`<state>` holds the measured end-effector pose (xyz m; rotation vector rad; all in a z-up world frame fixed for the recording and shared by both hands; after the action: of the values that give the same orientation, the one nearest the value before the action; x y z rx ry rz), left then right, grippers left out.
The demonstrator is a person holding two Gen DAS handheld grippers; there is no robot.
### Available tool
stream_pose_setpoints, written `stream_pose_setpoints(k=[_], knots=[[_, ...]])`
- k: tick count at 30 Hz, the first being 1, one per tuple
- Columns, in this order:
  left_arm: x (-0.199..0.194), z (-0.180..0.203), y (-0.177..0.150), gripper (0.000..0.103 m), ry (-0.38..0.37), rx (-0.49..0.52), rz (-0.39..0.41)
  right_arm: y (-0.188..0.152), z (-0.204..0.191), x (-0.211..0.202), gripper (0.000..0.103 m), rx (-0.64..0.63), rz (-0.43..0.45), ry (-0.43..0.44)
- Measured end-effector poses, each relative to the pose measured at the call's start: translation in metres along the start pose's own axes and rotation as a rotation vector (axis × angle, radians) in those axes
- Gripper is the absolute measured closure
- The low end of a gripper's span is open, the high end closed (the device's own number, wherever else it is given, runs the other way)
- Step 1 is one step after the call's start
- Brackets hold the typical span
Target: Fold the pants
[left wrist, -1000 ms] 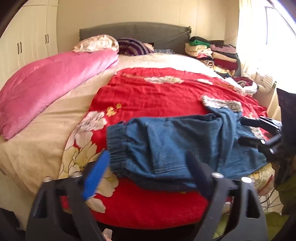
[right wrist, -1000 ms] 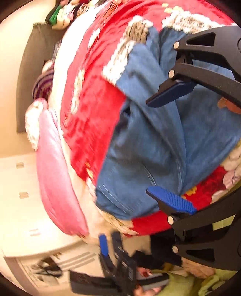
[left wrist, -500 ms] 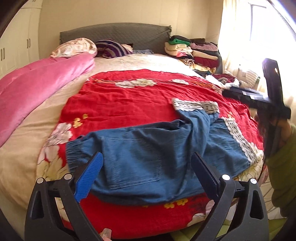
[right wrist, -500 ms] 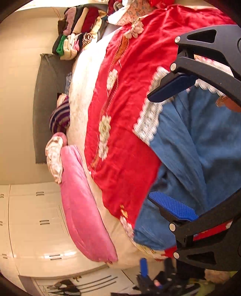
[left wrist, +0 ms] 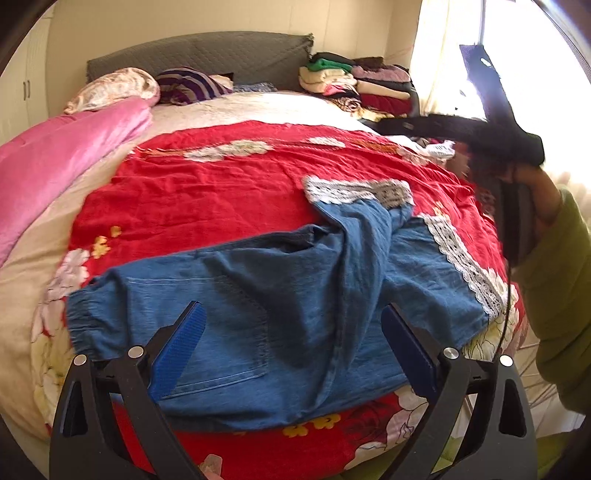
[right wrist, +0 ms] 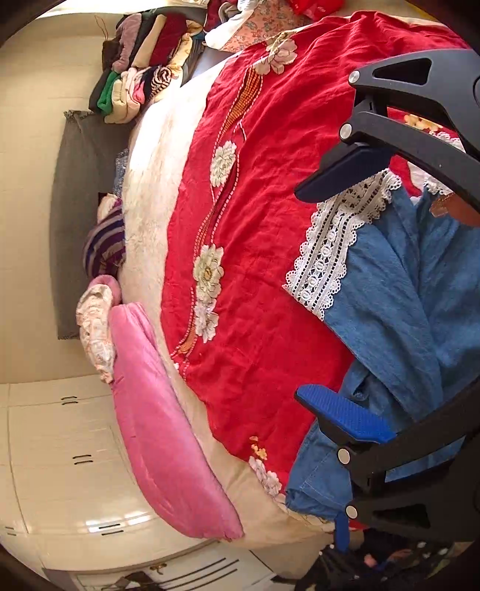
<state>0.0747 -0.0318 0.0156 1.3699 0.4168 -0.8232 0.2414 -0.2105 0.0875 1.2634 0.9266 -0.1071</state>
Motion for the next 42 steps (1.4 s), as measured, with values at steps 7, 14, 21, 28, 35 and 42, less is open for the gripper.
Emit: stream_pose_setpoints(k=[7,14,21,28,35,42], knots=[[0.028,0.015,-0.012,0.009,-0.051,0.023,-0.06,0.015,-0.003,0.059,0.01,-0.039,-0.122,0.015],[0.049,0.021,-0.013,0.015,-0.086,0.022,-0.097,0.017,-0.004,0.121,0.01,-0.071,-0.266,0.054],[0.072,0.023,-0.016,0.041,-0.137,0.014,-0.154,0.014,0.0,0.163,0.01,-0.074,-0.347,0.067],[0.083,0.021,-0.016,0.041,-0.17,0.011,-0.174,0.009,0.007,0.186,0.031,-0.101,-0.406,0.065],[0.085,0.016,-0.014,0.041,-0.205,-0.014,-0.177,0.001,0.022,0.171,0.086,-0.019,-0.36,0.153],[0.083,0.015,-0.016,0.038,-0.196,-0.019,-0.164,0.004,0.047,0.107,0.087,0.062,-0.215,0.156]])
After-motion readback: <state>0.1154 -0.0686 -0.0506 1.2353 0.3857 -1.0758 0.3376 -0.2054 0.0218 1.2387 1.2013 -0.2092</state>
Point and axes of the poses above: each gripper's, at about its wrist camera, not at the fingertips, and x roughly the way its jaws point, z to its right, y to its top, the point moved 2 cm from there along x, roughly the way its jaws point, and after that the axes turned 6 degrees about -x, right-handed, at the moved point
